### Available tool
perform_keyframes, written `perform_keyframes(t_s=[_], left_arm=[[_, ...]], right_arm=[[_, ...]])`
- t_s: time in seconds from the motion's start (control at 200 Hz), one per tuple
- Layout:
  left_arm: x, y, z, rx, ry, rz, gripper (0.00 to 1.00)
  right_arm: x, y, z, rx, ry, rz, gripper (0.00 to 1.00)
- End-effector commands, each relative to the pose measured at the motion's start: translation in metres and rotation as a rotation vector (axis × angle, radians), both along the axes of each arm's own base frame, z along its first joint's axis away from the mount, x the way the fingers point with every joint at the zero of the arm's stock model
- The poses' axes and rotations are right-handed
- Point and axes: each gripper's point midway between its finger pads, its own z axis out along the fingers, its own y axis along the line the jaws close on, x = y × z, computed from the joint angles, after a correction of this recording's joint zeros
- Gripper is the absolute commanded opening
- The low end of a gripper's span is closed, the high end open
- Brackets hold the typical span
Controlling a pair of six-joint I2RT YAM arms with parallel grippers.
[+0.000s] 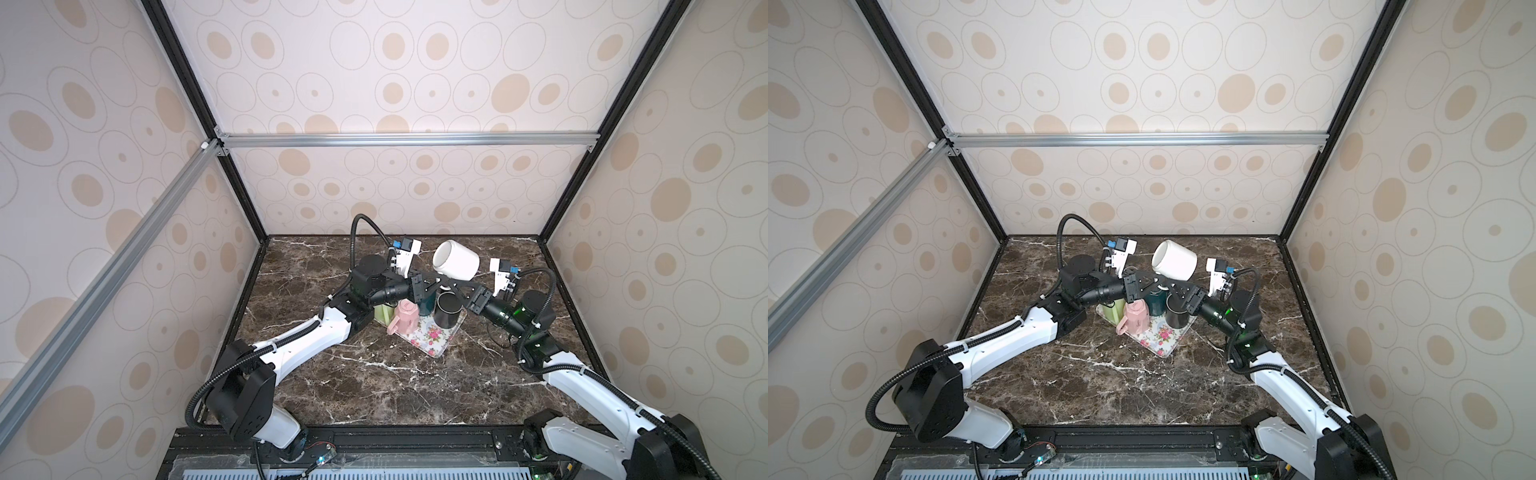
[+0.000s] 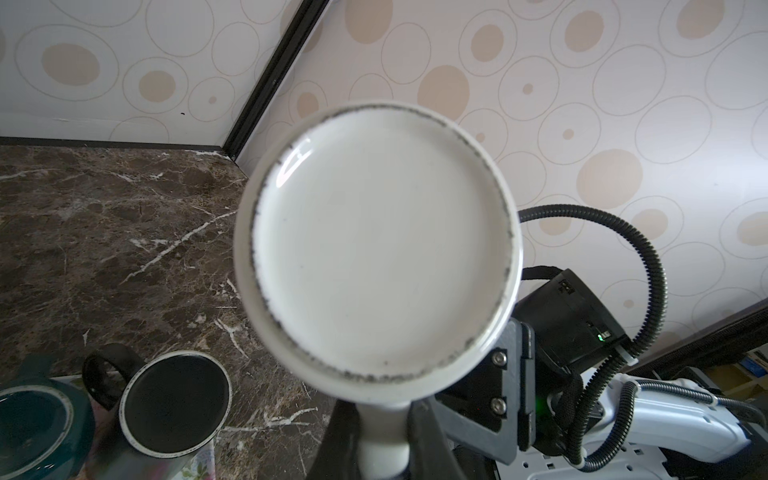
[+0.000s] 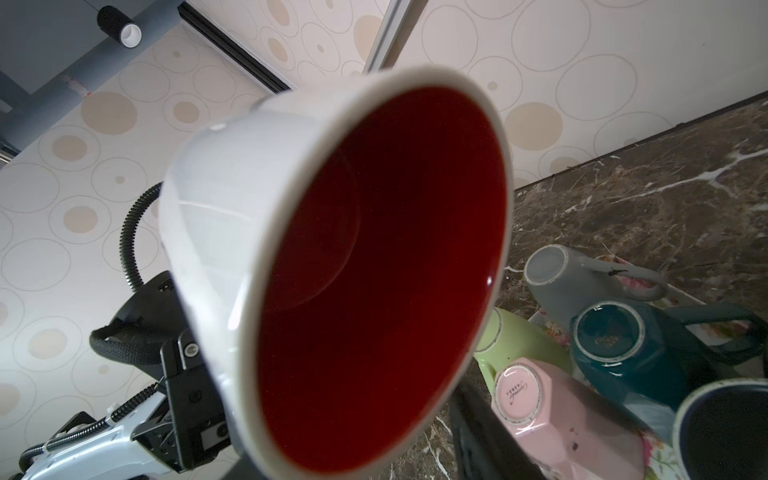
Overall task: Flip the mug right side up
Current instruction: 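Grasp the held white mug with the right gripper beside the left gripper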
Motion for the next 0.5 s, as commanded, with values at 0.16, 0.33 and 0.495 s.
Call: perform_keyframes(t_s=[0.16, 0.33, 0.495], left_arm=[[-0.016, 0.009, 0.064, -0.161, -0.149, -0.036, 0.00], [-0.018, 0.007, 0.057, -0.180, -0.120, -0.060, 0.00], [-0.016, 0.007, 0.048, -0.151, -0.108, -0.049, 0.00]], right_arm=[[-0.004, 0.014, 0.029, 0.076, -0.096, 0.057, 0.47], [-0.002, 0.016, 0.034, 0.092, -0.114, 0.063, 0.42], [-0.004, 0.014, 0.040, 0.092, -0.143, 0.053, 0.34]])
